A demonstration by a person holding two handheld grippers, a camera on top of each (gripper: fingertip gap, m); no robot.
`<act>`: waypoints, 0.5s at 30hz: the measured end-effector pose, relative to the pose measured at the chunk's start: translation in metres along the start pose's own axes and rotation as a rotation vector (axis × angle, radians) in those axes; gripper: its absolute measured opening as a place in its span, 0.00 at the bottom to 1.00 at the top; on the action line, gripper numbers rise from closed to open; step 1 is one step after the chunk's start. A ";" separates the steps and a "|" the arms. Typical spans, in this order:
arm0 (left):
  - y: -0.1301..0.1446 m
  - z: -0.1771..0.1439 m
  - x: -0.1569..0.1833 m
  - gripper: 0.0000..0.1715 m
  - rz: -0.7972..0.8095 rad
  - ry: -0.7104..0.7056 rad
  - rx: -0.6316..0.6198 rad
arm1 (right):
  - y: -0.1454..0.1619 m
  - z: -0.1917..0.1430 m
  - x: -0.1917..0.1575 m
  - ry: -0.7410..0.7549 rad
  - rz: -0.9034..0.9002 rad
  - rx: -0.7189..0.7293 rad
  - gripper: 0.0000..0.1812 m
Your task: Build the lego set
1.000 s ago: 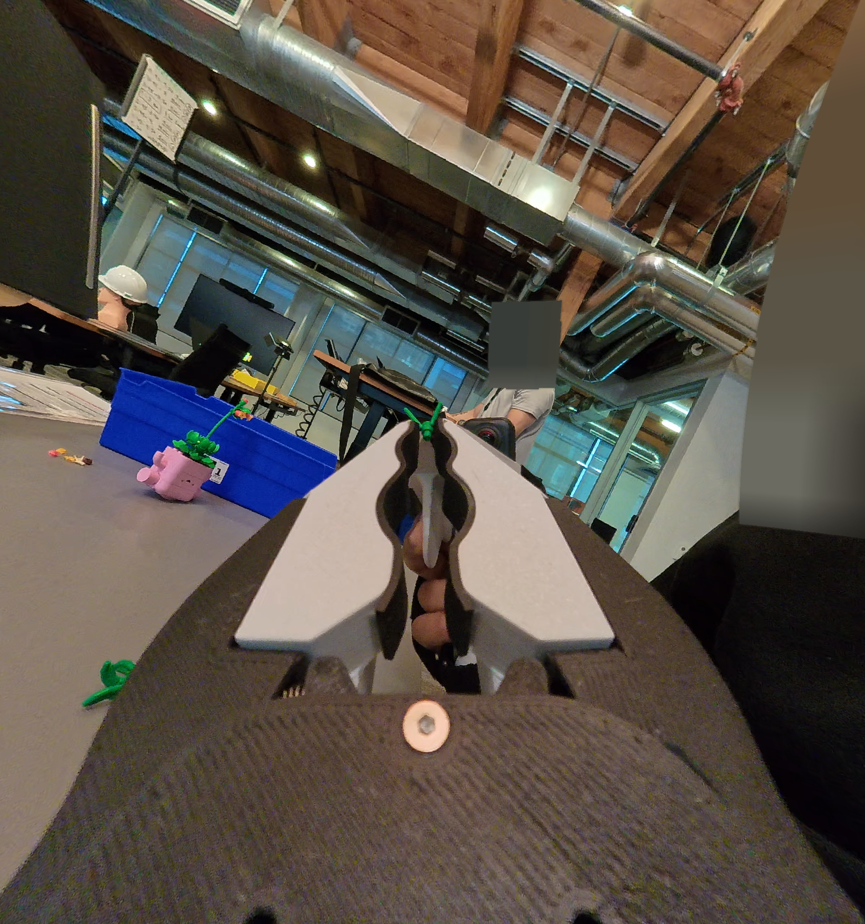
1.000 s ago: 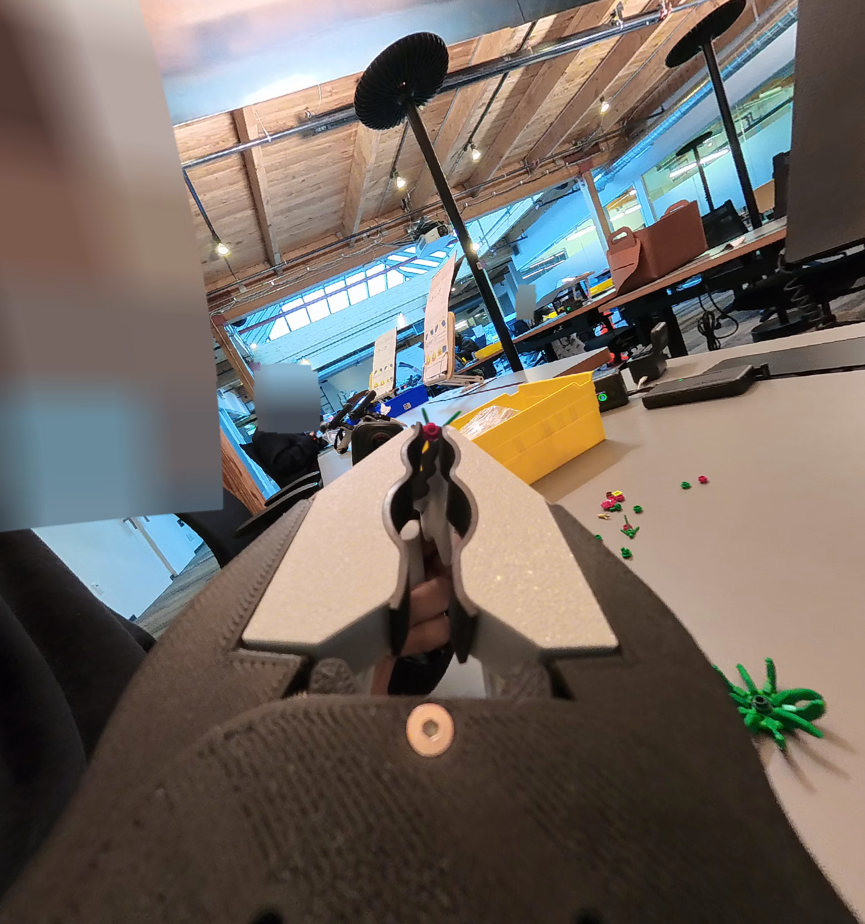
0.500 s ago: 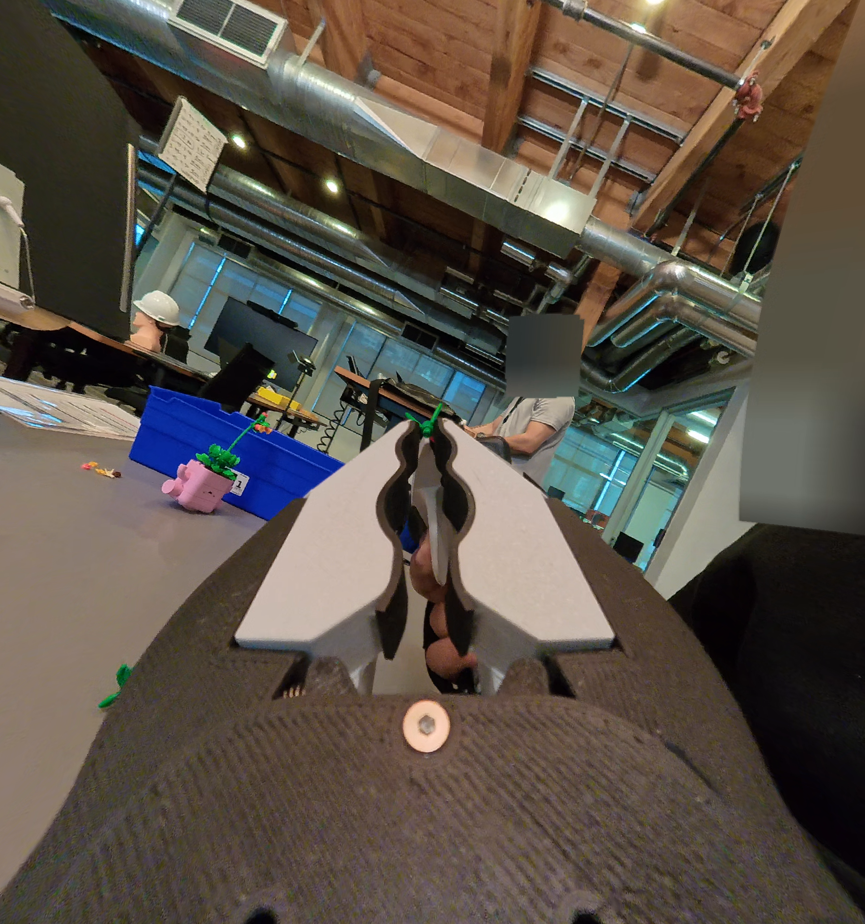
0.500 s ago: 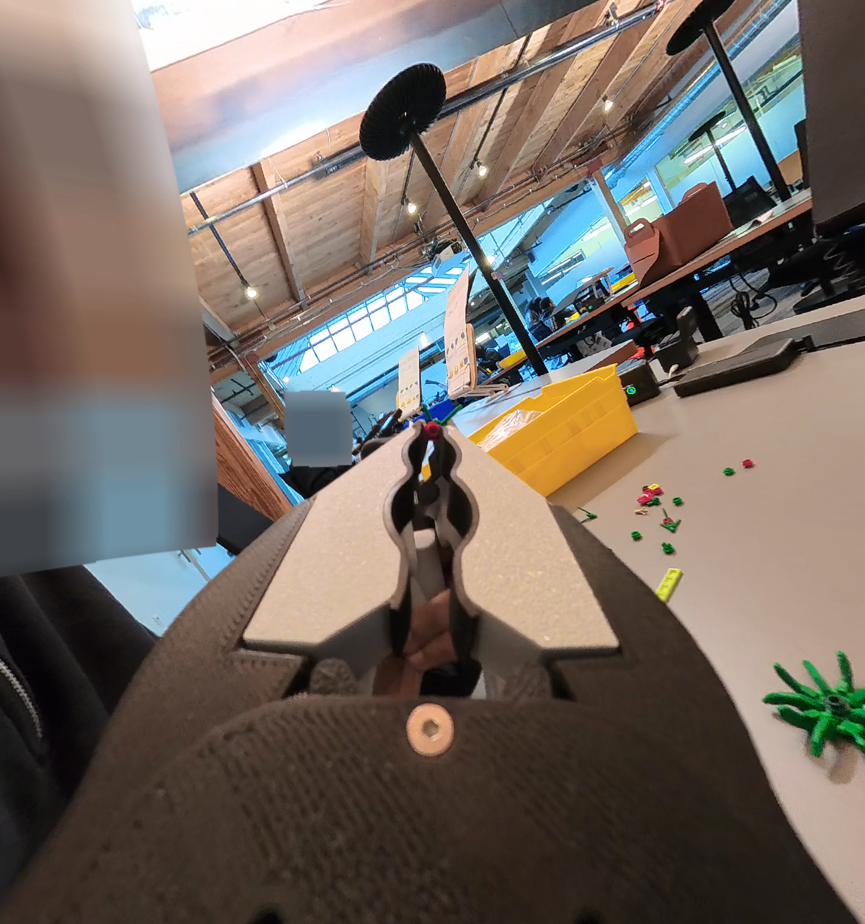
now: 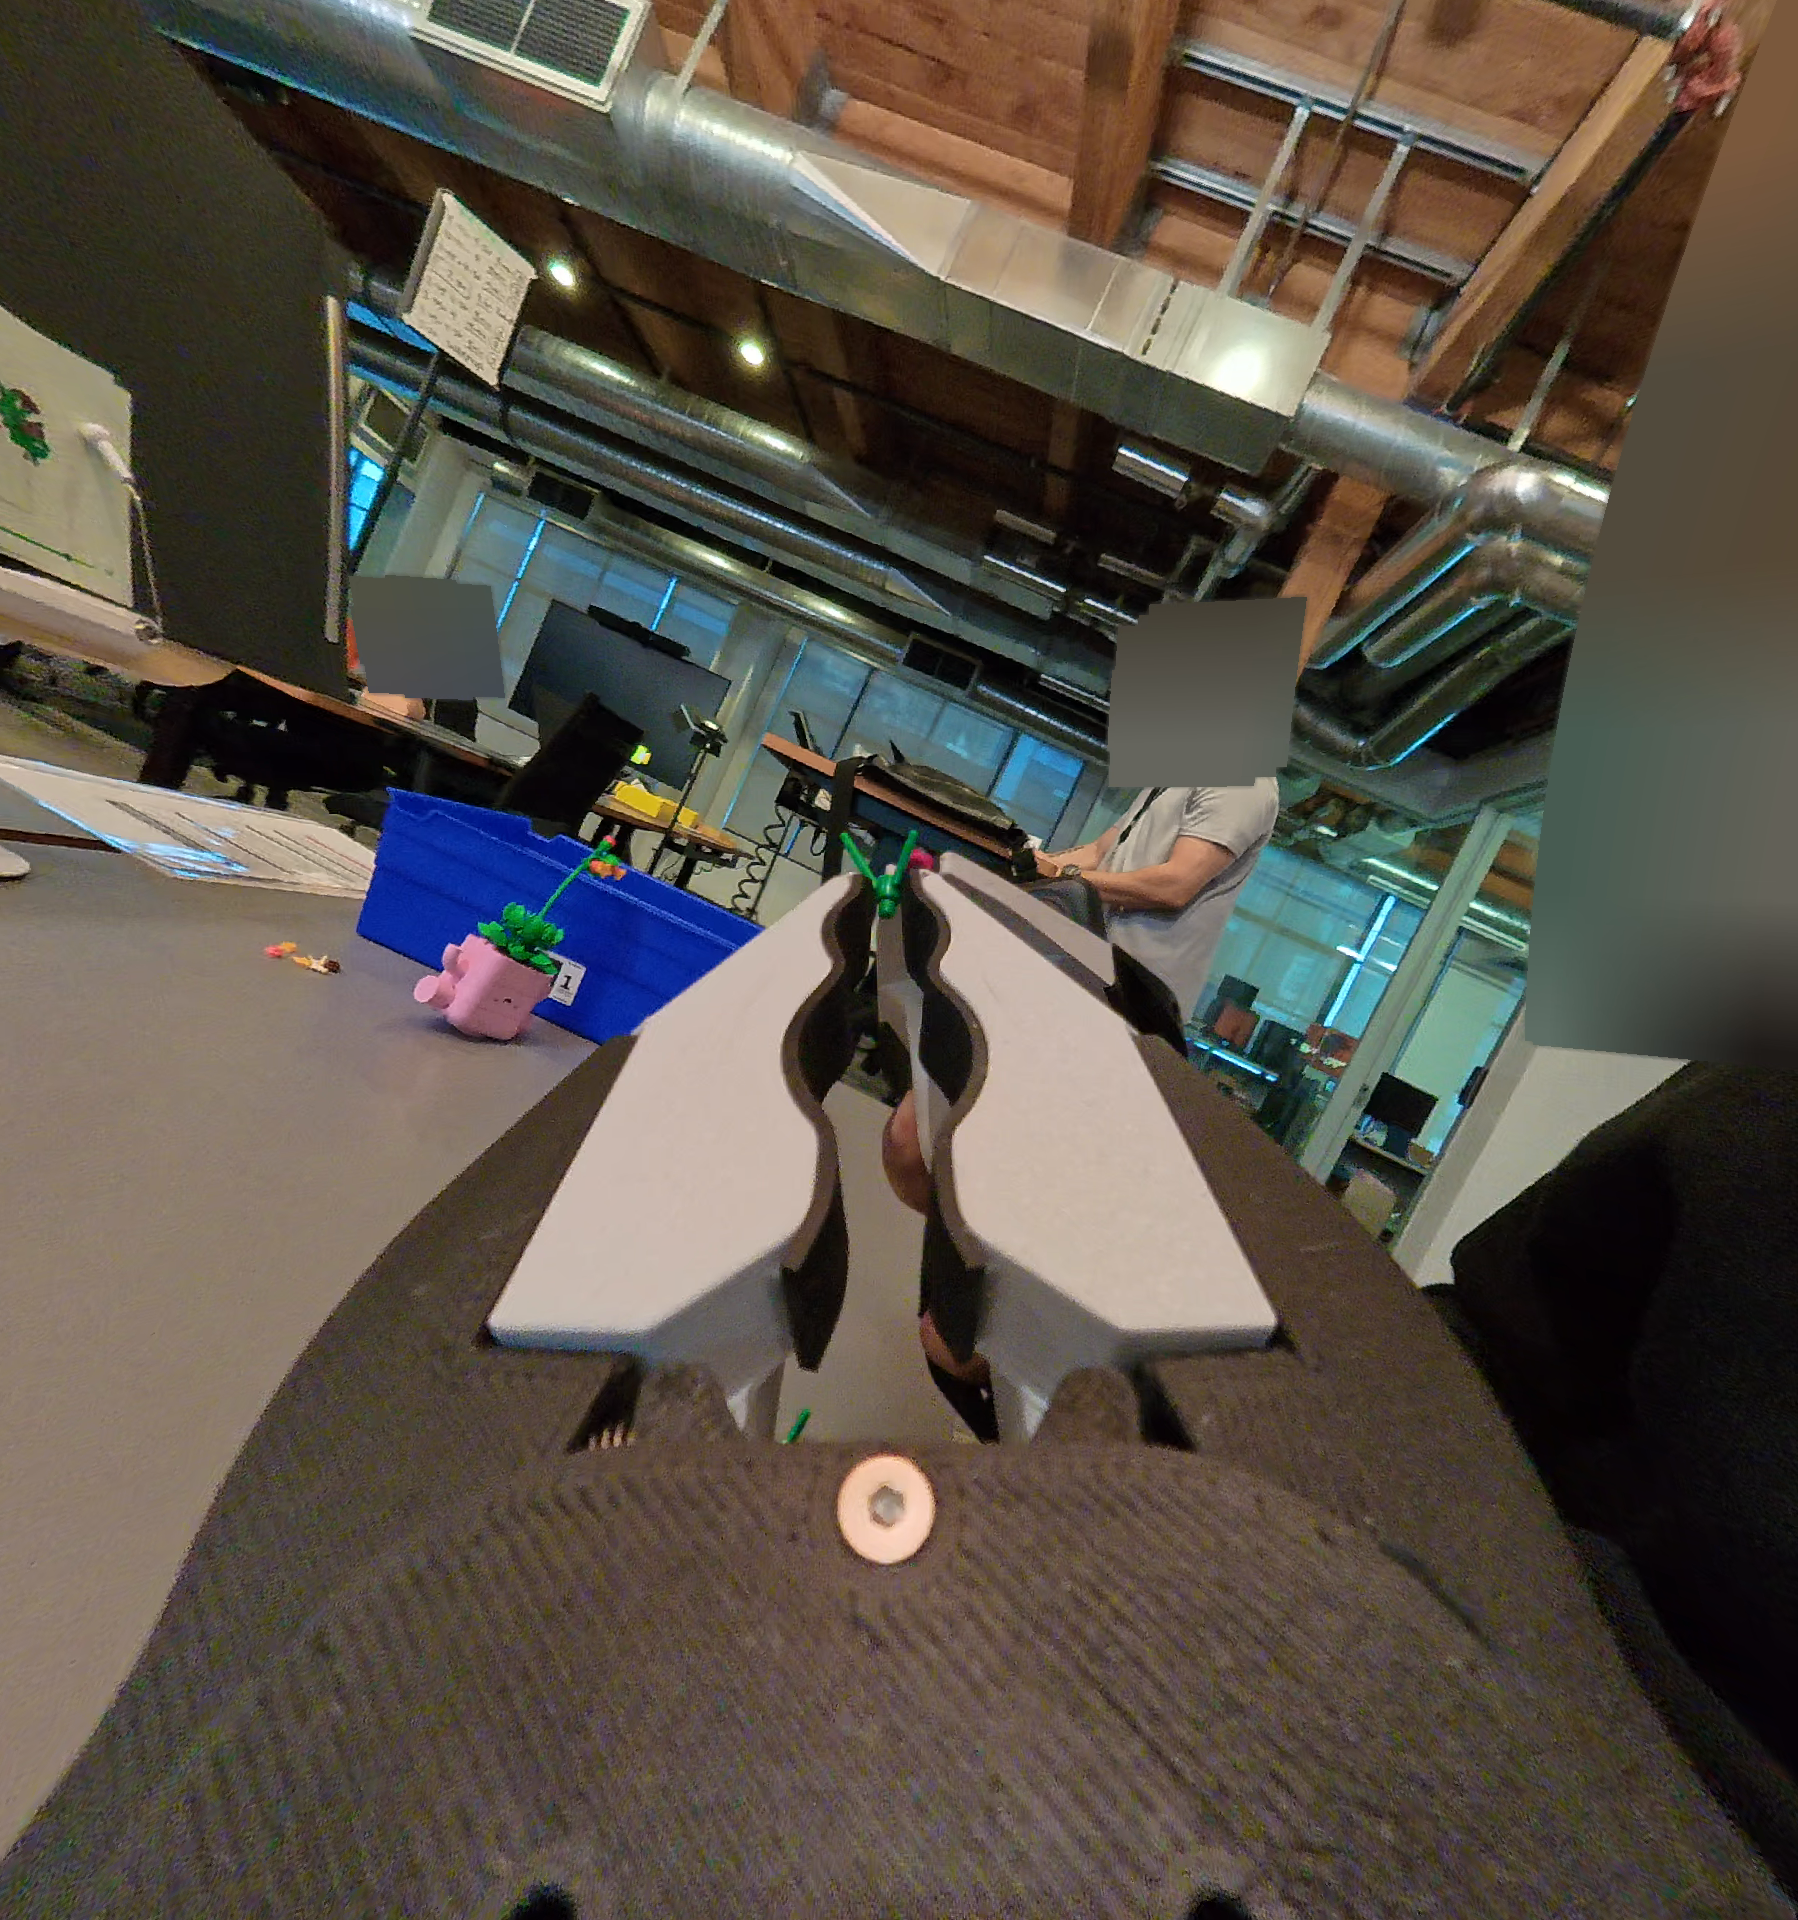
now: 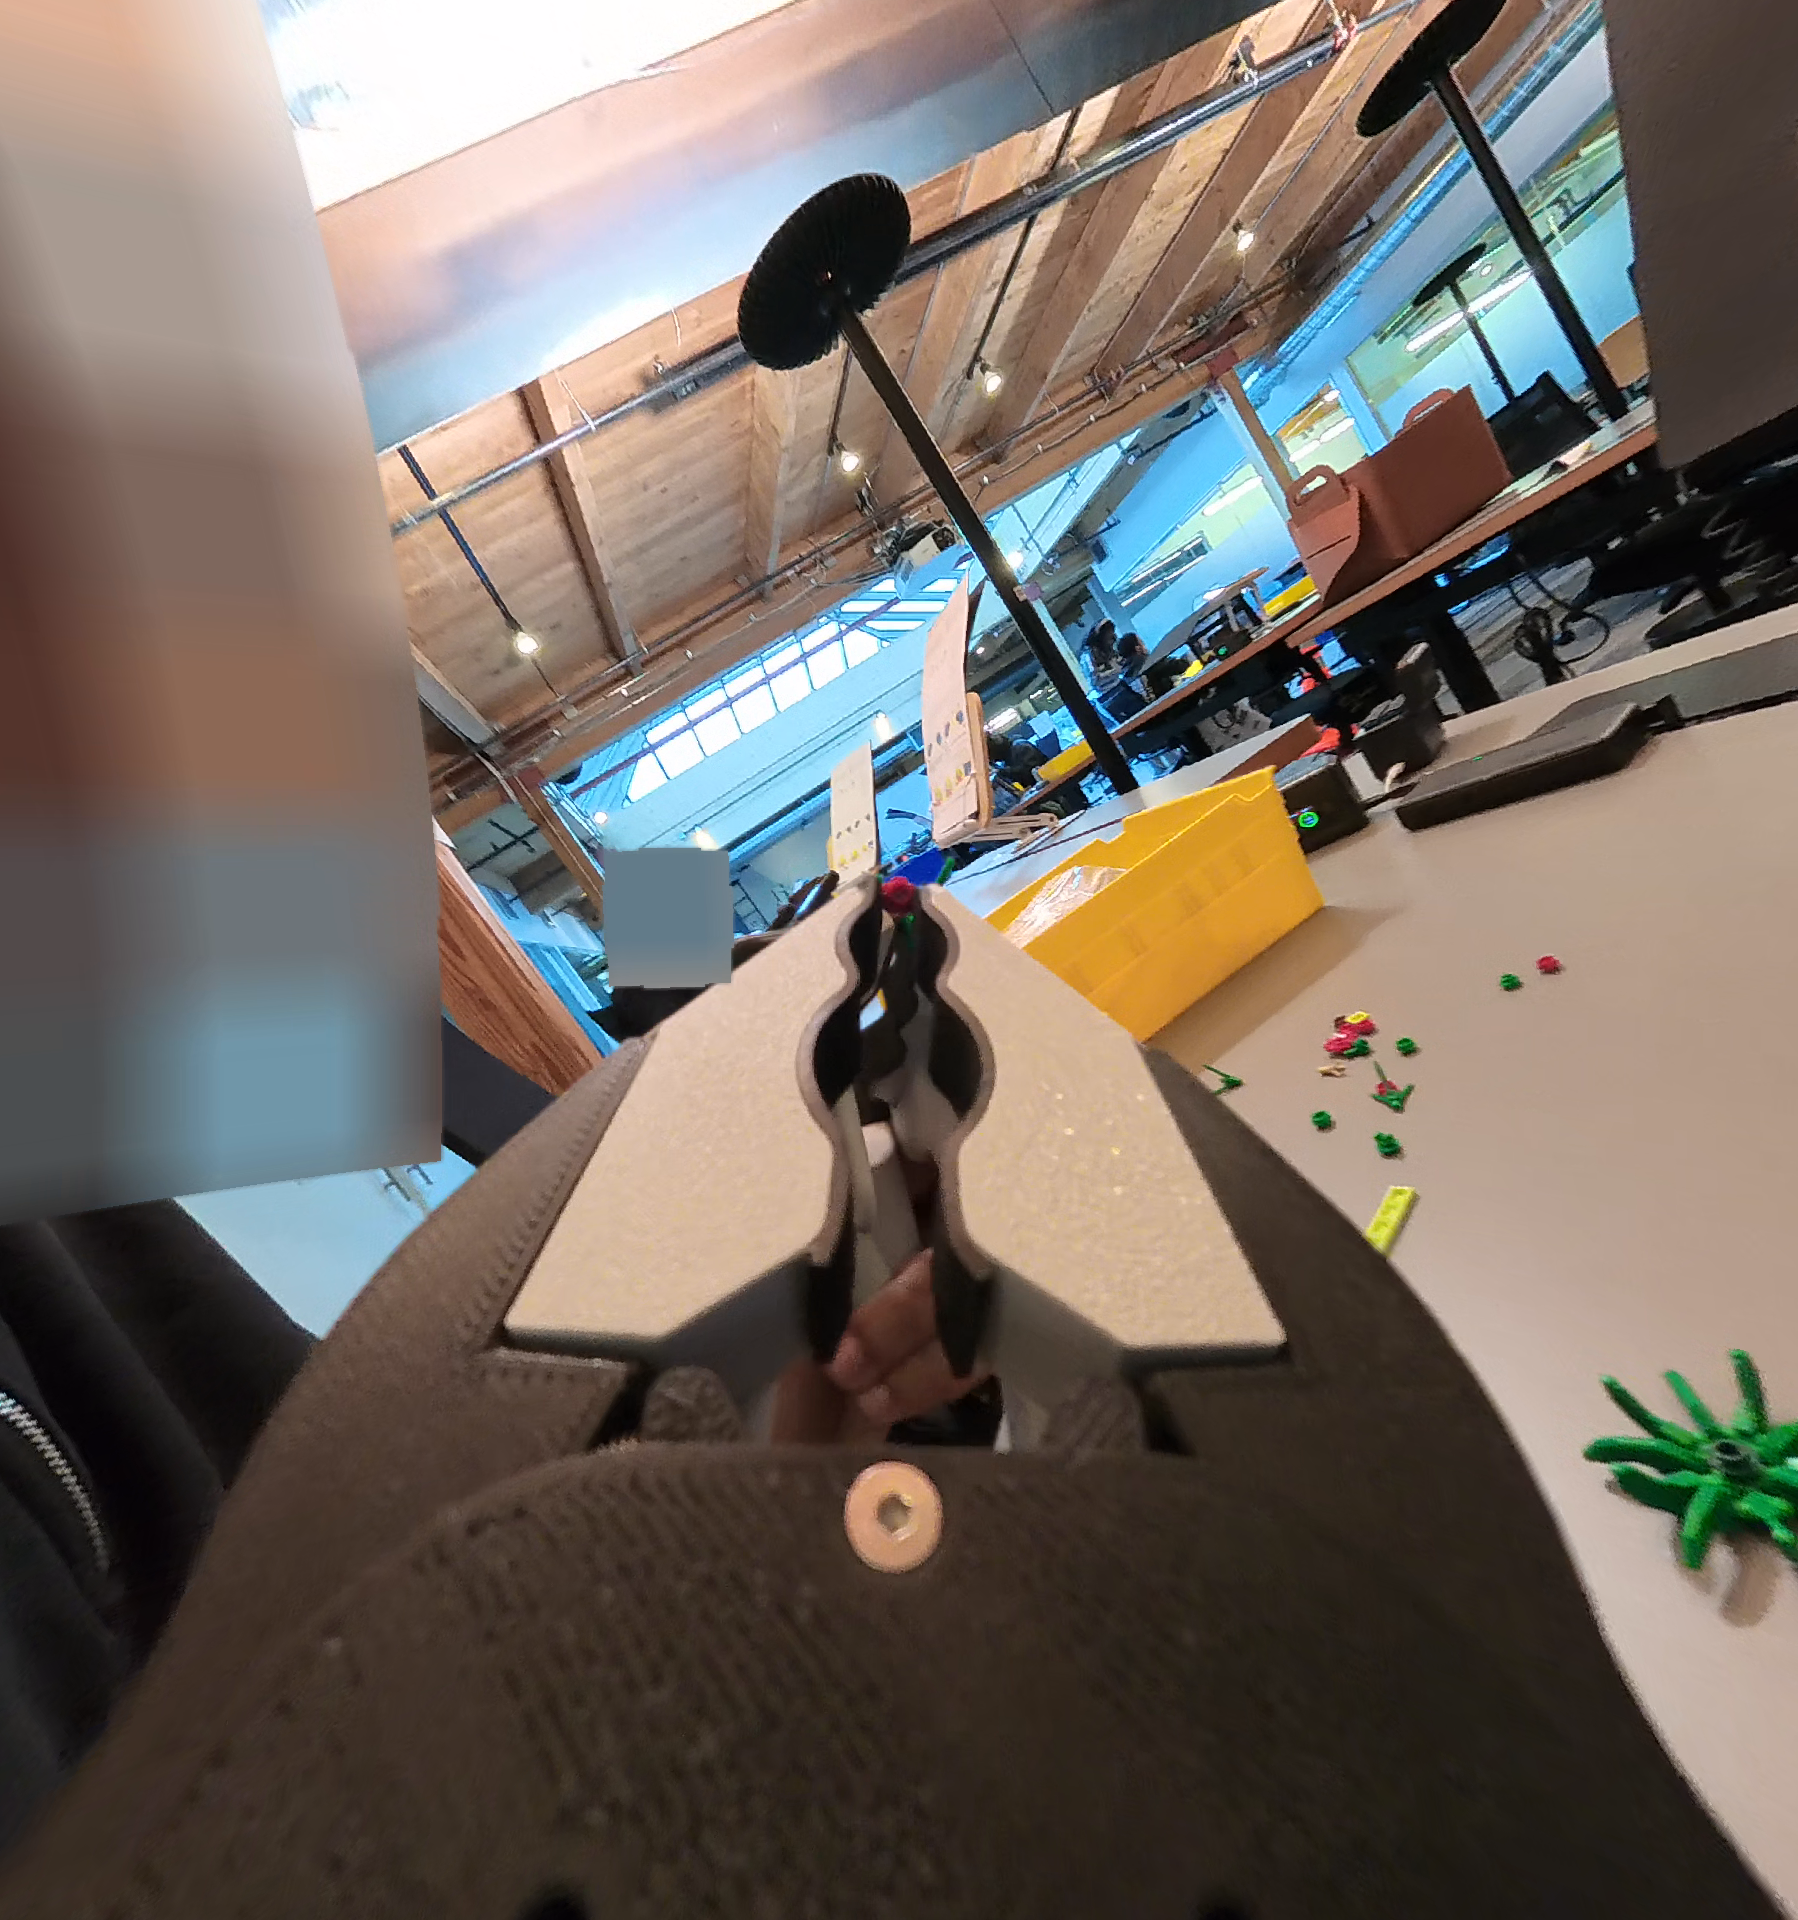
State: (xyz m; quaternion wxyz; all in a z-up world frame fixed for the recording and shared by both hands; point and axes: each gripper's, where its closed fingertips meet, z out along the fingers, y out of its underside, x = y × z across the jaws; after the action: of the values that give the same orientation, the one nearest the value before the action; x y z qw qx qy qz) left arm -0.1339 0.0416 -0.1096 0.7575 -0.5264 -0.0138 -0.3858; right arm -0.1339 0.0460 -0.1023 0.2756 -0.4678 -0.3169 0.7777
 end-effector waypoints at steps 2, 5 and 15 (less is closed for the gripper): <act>0.000 0.000 0.000 0.02 0.026 -0.022 -0.008 | 0.000 0.000 0.001 0.005 -0.008 0.000 0.01; 0.001 -0.001 -0.002 0.02 0.077 -0.063 -0.023 | 0.002 -0.001 0.003 0.025 -0.036 -0.021 0.01; 0.003 0.000 -0.004 0.02 0.135 -0.107 -0.065 | 0.004 -0.002 0.006 0.051 -0.095 -0.082 0.02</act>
State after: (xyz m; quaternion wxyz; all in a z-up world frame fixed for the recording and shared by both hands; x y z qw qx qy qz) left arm -0.1346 0.0438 -0.1139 0.7626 -0.5702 -0.0064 -0.3053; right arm -0.1348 0.0482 -0.1093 0.3008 -0.4827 -0.3632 0.7380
